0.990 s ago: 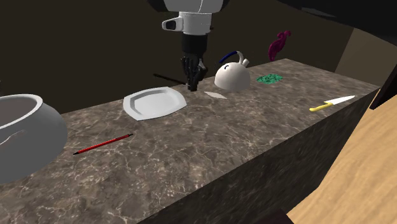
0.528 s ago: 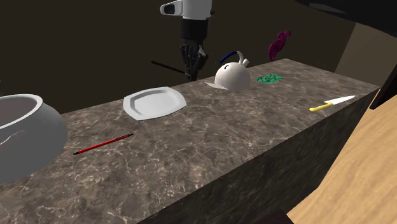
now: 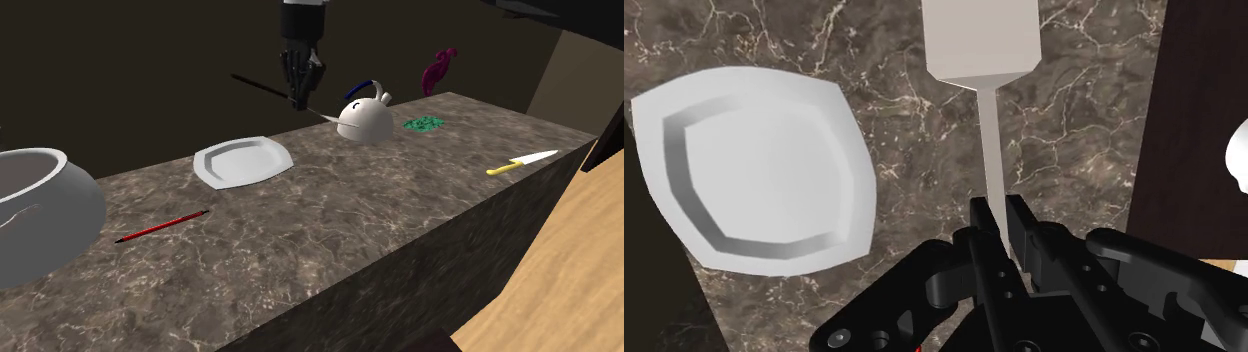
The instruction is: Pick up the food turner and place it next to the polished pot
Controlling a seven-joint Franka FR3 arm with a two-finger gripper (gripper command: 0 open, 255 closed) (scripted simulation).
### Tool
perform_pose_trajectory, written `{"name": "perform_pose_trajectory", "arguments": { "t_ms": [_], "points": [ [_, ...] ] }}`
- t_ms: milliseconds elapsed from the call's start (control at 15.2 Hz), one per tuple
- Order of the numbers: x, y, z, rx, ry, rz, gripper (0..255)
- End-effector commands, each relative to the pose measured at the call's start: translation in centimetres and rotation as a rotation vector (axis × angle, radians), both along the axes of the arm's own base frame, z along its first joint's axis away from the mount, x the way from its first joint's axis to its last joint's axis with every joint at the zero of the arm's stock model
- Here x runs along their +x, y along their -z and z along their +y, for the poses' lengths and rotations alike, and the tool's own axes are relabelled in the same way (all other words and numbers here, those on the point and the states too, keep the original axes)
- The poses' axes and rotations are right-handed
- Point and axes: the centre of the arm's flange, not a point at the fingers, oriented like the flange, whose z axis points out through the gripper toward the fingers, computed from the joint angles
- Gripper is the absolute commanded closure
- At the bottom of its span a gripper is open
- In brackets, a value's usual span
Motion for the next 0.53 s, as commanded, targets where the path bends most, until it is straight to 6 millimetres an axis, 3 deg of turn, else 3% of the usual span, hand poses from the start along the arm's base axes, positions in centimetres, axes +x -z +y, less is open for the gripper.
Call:
{"name": "perform_pose_trajectory", "arguments": {
  "t_ms": [0, 462],
  "points": [
    [-0.6, -0.3, 1.9, 0.0, 0.0, 0.0, 255],
    [-3.4, -0.3, 10.7, 0.0, 0.0, 0.0, 255]
  ]
}}
